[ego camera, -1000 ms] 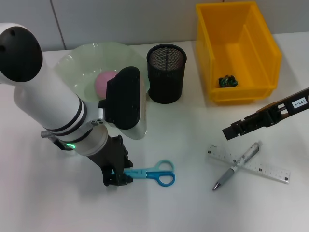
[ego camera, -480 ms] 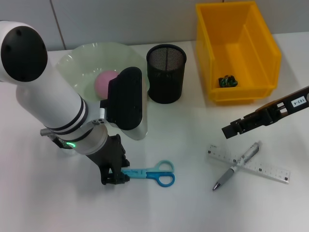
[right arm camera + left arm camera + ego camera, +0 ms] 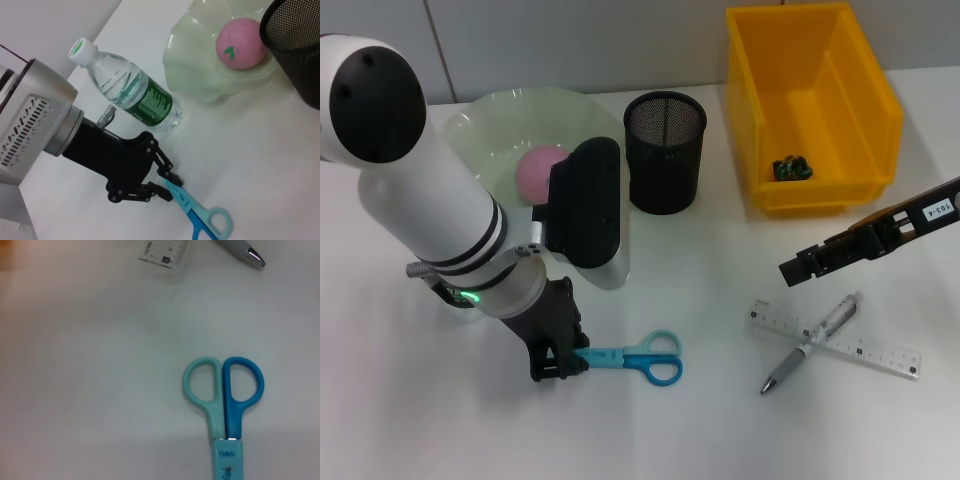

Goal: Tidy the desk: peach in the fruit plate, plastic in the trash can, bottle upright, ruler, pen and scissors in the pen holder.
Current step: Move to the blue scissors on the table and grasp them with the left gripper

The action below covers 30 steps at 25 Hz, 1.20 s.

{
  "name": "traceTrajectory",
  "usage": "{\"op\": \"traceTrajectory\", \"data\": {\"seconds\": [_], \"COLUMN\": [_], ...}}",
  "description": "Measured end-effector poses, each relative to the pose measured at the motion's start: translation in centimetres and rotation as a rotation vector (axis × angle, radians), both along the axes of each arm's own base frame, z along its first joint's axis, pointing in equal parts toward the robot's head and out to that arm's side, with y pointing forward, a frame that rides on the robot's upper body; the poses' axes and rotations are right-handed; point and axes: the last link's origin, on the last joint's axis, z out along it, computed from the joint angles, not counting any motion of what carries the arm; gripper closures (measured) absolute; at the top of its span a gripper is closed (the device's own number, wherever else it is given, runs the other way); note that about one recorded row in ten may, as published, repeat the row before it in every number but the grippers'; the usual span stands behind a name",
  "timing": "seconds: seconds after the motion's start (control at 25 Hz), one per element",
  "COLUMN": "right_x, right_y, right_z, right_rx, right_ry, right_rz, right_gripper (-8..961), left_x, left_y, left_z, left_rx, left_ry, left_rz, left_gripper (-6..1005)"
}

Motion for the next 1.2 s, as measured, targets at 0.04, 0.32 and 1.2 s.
{"op": "traceTrajectory", "data": {"seconds": [0.04,0.32,1.2], "right_x": [0.00,-0.04,-0.14], "right_y": [-0.02,-0.04,-0.02], "right_z": [0.01,0.10,0.13], "right_rx": [-0.001,-0.003,-0.011], "right_ry": [0.000,0.000,-0.011], "right_rz": [0.000,0.003,0.014], "right_gripper": [216,216,215], "left_x": [-0.02,0.04,0.22], "left_y": [-0.05,-0.20,-0.16], "left_z": [-0.11,-0.26,-0.22], "left_rx": [-0.003,-0.007,0.000], "left_ry": [0.005,0.003,-0.003], "left_rz": [-0.005,-0.009,0.006], "left_gripper": [784,794,702]}}
